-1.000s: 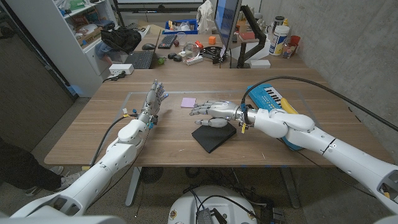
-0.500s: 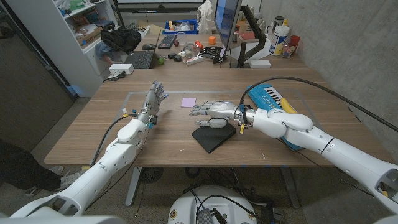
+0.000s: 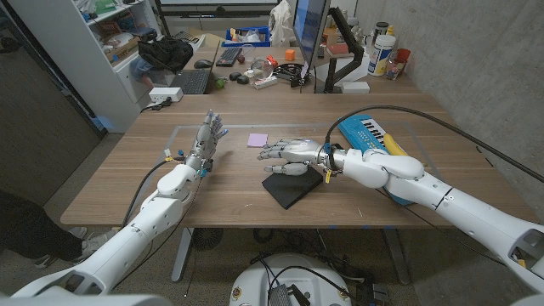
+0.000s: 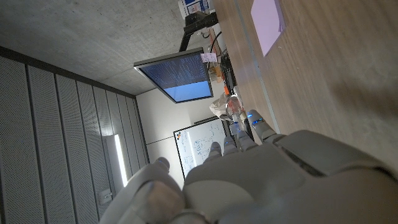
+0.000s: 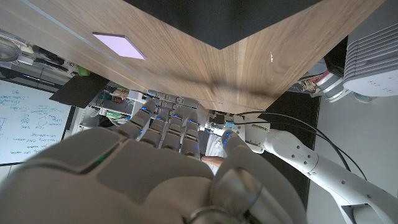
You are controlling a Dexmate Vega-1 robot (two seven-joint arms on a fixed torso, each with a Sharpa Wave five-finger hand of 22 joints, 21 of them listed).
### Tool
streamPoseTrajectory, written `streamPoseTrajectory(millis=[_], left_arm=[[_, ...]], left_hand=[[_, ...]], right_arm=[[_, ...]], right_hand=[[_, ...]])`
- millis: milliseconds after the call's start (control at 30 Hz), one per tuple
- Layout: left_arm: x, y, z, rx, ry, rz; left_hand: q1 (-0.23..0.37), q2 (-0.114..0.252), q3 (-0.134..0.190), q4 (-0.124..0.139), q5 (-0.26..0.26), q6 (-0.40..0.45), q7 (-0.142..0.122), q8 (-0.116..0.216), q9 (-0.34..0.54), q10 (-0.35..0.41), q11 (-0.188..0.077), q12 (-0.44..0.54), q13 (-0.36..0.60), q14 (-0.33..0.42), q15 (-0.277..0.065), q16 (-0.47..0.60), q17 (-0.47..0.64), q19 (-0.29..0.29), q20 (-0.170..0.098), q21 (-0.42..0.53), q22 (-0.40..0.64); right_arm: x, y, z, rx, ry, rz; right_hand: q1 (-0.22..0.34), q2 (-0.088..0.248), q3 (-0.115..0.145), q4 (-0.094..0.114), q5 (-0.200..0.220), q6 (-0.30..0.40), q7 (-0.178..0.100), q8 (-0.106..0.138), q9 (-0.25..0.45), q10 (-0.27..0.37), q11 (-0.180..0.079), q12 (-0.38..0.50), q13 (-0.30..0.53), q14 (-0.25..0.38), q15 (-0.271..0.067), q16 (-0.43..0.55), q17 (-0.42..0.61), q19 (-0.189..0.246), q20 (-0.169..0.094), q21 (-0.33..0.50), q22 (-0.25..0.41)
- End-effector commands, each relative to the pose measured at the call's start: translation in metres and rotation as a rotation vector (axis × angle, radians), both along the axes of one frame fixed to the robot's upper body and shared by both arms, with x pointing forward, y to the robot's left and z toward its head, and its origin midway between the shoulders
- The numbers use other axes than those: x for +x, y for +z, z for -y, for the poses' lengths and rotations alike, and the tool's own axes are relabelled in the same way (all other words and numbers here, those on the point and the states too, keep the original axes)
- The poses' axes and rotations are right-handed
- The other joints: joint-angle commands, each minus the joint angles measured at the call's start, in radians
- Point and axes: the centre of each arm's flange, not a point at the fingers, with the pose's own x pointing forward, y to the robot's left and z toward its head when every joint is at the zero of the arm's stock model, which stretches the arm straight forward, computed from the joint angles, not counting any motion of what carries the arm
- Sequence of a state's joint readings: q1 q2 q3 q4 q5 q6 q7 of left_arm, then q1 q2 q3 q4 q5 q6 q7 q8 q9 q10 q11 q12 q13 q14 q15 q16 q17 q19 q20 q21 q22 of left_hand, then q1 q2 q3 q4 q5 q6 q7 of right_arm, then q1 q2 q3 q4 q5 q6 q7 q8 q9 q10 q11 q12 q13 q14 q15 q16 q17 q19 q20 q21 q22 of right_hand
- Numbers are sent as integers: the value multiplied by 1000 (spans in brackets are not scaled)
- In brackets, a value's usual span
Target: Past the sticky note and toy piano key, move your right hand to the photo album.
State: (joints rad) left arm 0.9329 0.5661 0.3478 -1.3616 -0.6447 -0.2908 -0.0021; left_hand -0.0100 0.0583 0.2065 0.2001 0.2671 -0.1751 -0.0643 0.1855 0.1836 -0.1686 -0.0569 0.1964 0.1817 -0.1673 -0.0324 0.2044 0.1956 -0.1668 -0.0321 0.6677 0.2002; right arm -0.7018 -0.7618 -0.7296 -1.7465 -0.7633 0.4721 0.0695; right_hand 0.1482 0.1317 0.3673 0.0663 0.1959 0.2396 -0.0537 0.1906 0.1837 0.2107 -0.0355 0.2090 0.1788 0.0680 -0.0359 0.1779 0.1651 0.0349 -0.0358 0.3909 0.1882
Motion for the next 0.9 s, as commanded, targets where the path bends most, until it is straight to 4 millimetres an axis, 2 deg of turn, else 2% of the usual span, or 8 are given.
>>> streamPoseTrajectory(millis=[33,900], left_arm=[[-2,1,-3,8,5,-4],[4,2,-1,8,3,-8]], left_hand=[[0,127,-1,-1,7,-300,-6,4,2,-312,-1,3,3,-397,-44,5,1,-356,-94,7,1],[0,127,-2,-1,7,-301,-6,4,2,-313,1,3,3,-398,-45,5,1,-357,-95,7,2]], right_arm=[[5,-1,-2,-8,-10,6],[15,-1,-4,-40,-17,9]], right_hand=[[14,29,0,-1,-2,11,2,3,2,9,2,2,4,10,-15,4,5,10,-61,-3,4],[15,30,-1,-1,-1,19,2,4,2,16,1,4,4,11,-16,3,4,12,-61,-6,4]])
